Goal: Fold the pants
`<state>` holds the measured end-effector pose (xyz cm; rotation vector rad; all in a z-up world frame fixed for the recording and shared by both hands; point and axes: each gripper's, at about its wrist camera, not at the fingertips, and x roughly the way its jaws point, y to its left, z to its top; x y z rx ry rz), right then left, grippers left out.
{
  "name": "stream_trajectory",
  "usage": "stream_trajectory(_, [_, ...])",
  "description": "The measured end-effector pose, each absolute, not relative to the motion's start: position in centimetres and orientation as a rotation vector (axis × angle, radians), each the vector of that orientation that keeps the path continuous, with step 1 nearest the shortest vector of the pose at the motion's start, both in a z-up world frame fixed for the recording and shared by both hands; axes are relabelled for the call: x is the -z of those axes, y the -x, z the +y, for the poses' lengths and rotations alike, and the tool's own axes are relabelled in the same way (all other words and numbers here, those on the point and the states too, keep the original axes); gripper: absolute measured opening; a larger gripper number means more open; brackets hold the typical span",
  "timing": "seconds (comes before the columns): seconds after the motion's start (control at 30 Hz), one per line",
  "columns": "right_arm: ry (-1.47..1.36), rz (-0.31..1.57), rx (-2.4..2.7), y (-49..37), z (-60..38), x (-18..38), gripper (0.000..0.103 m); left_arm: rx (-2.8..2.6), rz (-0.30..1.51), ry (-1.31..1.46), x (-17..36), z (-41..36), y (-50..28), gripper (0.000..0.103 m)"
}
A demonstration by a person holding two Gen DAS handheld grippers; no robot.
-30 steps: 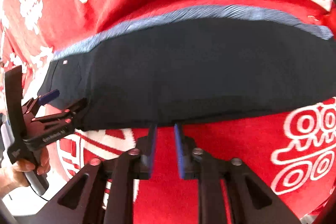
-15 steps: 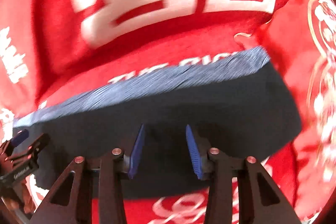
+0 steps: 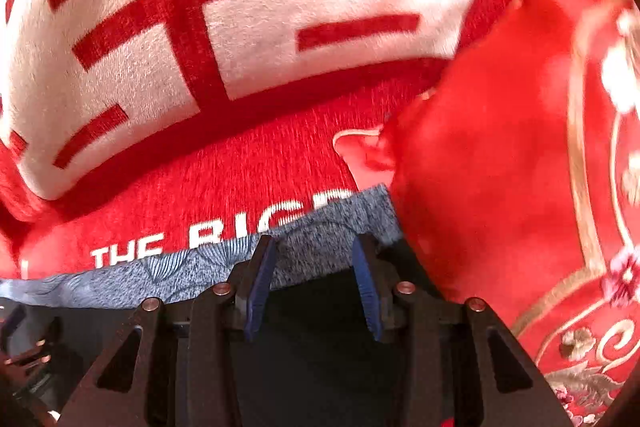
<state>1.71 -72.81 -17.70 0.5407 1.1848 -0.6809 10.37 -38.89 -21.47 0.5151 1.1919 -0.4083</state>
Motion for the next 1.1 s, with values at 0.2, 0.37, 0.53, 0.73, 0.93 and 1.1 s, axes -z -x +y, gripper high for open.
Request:
stream_trajectory(0.2, [-0.376, 1.254, 0.619, -3.8, -71.8, 18.9, 0.046, 0.376, 1.226, -0.469, 21.4, -38.5, -10.2, 0.102])
stream_trajectory(0.37, [-0.564, 1.205, 0.596, -3.4, -71.7, 16.5, 0.052, 0.375, 1.203, -0.538, 20.9, -39.3, -9.8, 0.102])
stream_trajectory(0.53, [-0.608, 1.225, 0.521, -0.3, -68.6, 14.5, 0.063, 0.357, 1.233, -0.511, 20.7, -39.5, -9.9, 0.102])
stream_trajectory(0.73, [-0.659, 1.264, 0.480, 3.2, -65.3, 14.8, 0.063, 0.351, 1.236, -0.513, 20.9, -39.6, -10.5, 0.102])
stream_trajectory(0.93, [-0.726, 1.271, 0.474, 7.5, -62.9, 14.8, 0.063, 0.346, 1.220, -0.540, 20.5, -40.4, -9.9, 0.102])
stream_trajectory(1.1, [-0.743, 1.283, 0.464, 7.3, -62.7, 15.8, 0.063, 0.334, 1.211, -0.549, 20.4, -41.2, -9.4, 0.102])
